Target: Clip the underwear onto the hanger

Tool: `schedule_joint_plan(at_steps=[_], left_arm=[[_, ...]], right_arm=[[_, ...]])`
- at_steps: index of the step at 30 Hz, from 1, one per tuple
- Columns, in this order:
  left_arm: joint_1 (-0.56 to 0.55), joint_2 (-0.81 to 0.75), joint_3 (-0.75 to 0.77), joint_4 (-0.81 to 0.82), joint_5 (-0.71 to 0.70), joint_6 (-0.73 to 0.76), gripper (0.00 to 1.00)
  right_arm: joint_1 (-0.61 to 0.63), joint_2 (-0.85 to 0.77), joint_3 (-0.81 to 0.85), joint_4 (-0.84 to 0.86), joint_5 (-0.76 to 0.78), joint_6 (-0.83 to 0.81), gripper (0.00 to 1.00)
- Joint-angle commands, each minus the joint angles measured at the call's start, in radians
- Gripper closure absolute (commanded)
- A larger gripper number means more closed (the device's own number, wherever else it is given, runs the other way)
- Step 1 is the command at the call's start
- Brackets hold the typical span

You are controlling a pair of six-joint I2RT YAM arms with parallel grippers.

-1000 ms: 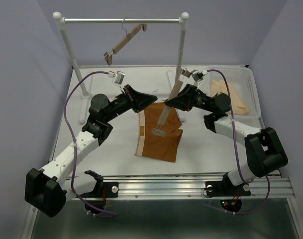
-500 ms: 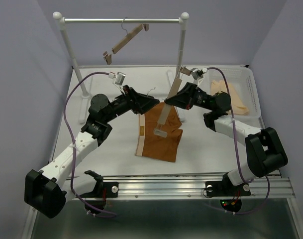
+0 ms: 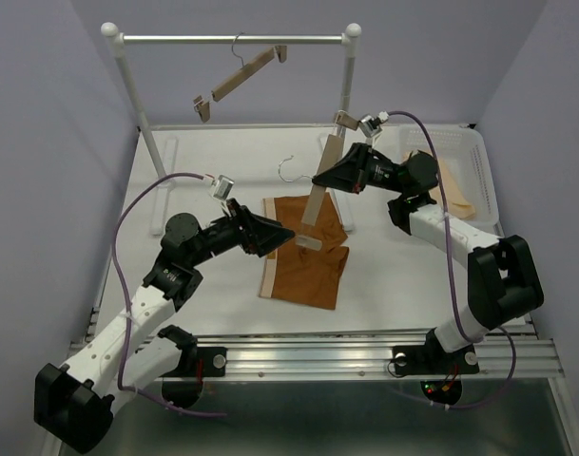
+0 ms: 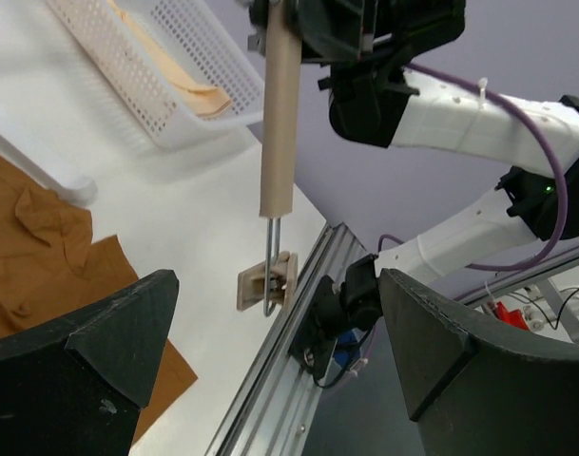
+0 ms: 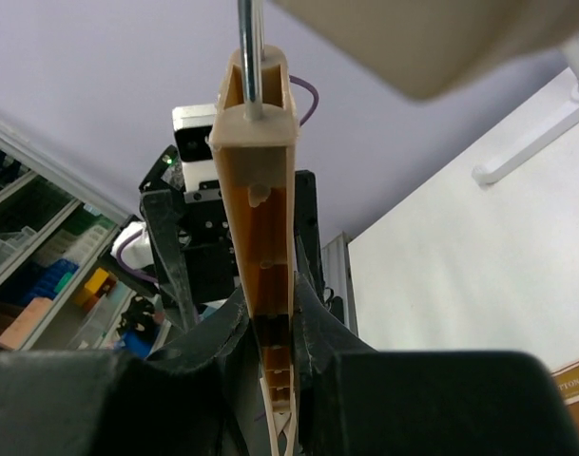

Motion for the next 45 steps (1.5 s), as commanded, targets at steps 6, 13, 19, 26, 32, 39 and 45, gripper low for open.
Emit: schedule_joint_plan(at_steps=[6, 13, 19, 26, 32, 39, 45], left_arm=[[-0.025, 0.036, -0.068, 0.03, 0.073, -0.016, 0.01], [-0.085, 0.108, -0.031, 0.047, 0.125, 0.007, 0.01], [-0.106, 0.125, -0.023, 0.047, 0.144, 0.006, 0.01], [-0.108, 0.099, -0.042, 0.076, 0.073, -0.031, 0.01], [-0.108, 0.094, -0.069, 0.106, 0.032, -0.06, 0.01], [-0.111, 0.077, -0.102, 0.217, -0.017, -0.135, 0.01], [-0.111, 0.071, -0.142, 0.29, -0.019, -0.181, 0.01]], right_arm=[[-0.008, 0.005, 0.126, -0.222, -0.085, -0.129, 0.99], [0.024, 0.021, 0.188, -0.41, -0.1, -0.269, 0.99], [0.033, 0.041, 0.201, -0.436, -0.102, -0.304, 0.99], [0.033, 0.019, 0.128, -0.268, -0.053, -0.188, 0.99], [0.052, 0.056, 0.096, -0.065, -0.066, -0.053, 0.99], [0.052, 0.058, 0.039, 0.107, 0.009, 0.021, 0.99], [0.052, 0.019, 0.014, 0.018, 0.127, -0.122, 0.99]])
